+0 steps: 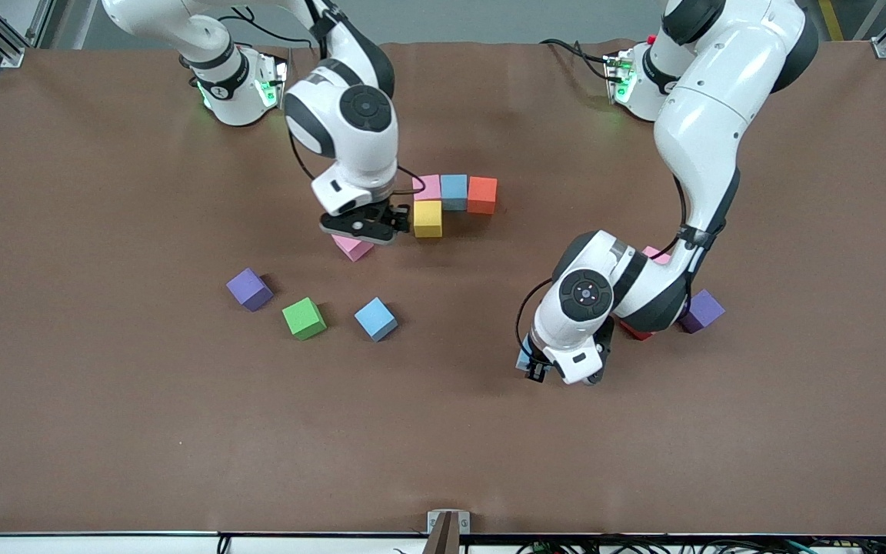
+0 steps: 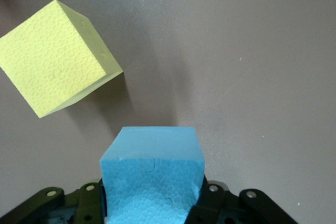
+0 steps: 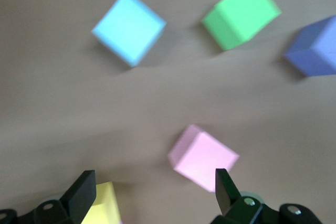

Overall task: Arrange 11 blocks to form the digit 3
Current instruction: 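Lower the yellow block beside the pink block and open the right gripper, then move the right gripper to the loose pink block and grasp it, then carry the pink block to the column with the right gripper, then lower the pink block below yellow while the left gripper carries blue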

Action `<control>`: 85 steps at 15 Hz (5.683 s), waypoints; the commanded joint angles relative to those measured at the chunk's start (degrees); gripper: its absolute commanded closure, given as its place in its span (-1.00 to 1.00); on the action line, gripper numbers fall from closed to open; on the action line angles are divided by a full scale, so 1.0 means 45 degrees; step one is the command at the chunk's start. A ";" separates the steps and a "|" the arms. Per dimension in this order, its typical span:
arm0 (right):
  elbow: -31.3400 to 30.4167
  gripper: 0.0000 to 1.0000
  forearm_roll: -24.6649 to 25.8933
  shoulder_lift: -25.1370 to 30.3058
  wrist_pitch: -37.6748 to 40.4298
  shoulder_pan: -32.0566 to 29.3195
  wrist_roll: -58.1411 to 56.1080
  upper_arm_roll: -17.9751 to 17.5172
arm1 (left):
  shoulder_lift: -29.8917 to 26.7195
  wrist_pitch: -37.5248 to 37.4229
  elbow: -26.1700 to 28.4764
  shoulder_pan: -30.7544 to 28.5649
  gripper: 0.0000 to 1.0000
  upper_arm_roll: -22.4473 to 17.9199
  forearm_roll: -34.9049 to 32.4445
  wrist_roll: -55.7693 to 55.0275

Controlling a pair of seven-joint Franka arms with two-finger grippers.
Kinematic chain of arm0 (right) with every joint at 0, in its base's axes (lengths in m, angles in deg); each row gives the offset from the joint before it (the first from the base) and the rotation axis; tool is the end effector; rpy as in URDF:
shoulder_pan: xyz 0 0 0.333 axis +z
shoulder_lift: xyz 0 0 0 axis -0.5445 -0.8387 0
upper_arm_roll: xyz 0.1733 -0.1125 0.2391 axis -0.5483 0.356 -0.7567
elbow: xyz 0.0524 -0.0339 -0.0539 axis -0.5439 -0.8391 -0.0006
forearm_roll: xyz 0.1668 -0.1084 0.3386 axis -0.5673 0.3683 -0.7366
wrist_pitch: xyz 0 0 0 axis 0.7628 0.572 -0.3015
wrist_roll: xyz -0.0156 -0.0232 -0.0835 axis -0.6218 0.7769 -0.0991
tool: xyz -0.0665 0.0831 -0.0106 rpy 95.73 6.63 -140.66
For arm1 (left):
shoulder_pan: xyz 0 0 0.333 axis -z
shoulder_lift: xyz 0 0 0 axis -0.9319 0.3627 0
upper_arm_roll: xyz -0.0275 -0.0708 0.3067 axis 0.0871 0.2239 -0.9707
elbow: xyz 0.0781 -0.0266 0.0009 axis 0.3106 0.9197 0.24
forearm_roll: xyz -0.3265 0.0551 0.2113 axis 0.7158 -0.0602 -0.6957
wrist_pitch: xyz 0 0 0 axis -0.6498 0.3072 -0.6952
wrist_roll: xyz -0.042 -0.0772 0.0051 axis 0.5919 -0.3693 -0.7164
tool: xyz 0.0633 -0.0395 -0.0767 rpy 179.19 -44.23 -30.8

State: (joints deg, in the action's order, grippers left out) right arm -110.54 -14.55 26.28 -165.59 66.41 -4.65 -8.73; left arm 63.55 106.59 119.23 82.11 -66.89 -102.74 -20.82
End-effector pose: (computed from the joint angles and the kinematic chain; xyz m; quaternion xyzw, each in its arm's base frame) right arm 0.4481 0.3890 0.3409 0.9908 -0.1071 0.0230 0.0798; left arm 0.6602 -0.3536 0.2404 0.8176 0.5748 0.0050 0.0329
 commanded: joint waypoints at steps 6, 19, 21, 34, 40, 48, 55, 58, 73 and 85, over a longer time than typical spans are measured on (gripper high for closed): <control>-0.1822 -1.00 -0.0355 0.0653 -0.0883 -0.1468 0.1798 -0.0137 | -0.0233 -0.0164 0.0146 -0.0002 0.02 -0.0044 0.0122 0.0017; -0.4794 -1.00 -0.1957 -0.0010 -0.6101 -0.2134 0.5165 -0.0214 | -0.0272 -0.0183 0.0146 0.0017 0.02 -0.0044 0.0141 0.0017; -0.5145 -1.00 -0.1977 -0.0128 -0.6746 -0.1843 0.5165 -0.0215 | -0.0272 -0.0164 0.0146 0.0017 0.02 -0.0044 0.0141 0.0017; -0.5128 0.52 -0.1918 -0.0460 -0.6788 -0.1138 0.4077 -0.0234 | -0.0252 -0.0183 0.0146 0.0037 0.02 -0.0044 0.0141 0.0017; -0.4368 0.66 -0.1879 -0.0479 -0.6788 -0.0827 0.0056 -0.0234 | -0.0252 -0.0164 0.0146 0.0017 0.02 -0.0044 0.0141 0.0017; -0.0349 0.66 -0.1762 -0.1063 -0.2281 -0.0240 -0.2922 -0.0215 | -0.0252 -0.0183 0.0146 0.0017 0.02 -0.0044 0.0141 0.0017; 0.1960 0.66 -0.1782 -0.2937 -0.2315 0.0619 -0.1906 -0.0215 | -0.0272 -0.0183 0.0146 0.0037 0.02 -0.0044 0.0141 0.0017; 0.2314 0.66 -0.1743 -0.3506 -0.2373 0.0912 -0.1905 -0.0176 | -0.0272 -0.0183 0.0146 0.0037 0.02 -0.0044 0.0141 0.0017; 0.1572 0.66 -0.1743 -0.3975 -0.3545 0.1284 -0.1847 -0.0137 | -0.0291 -0.1023 0.0166 0.0857 0.02 0.0093 0.0239 -0.1387; 0.1396 0.66 -0.1743 -0.4151 -0.3585 0.1382 -0.1827 -0.0137 | -0.0760 -0.1023 0.0166 0.0487 -0.06 0.0074 0.0199 -0.1408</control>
State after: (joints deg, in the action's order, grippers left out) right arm -103.18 -22.38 7.21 -180.99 71.97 -14.01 -9.69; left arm 61.96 102.99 119.08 84.71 -66.35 -102.73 -26.83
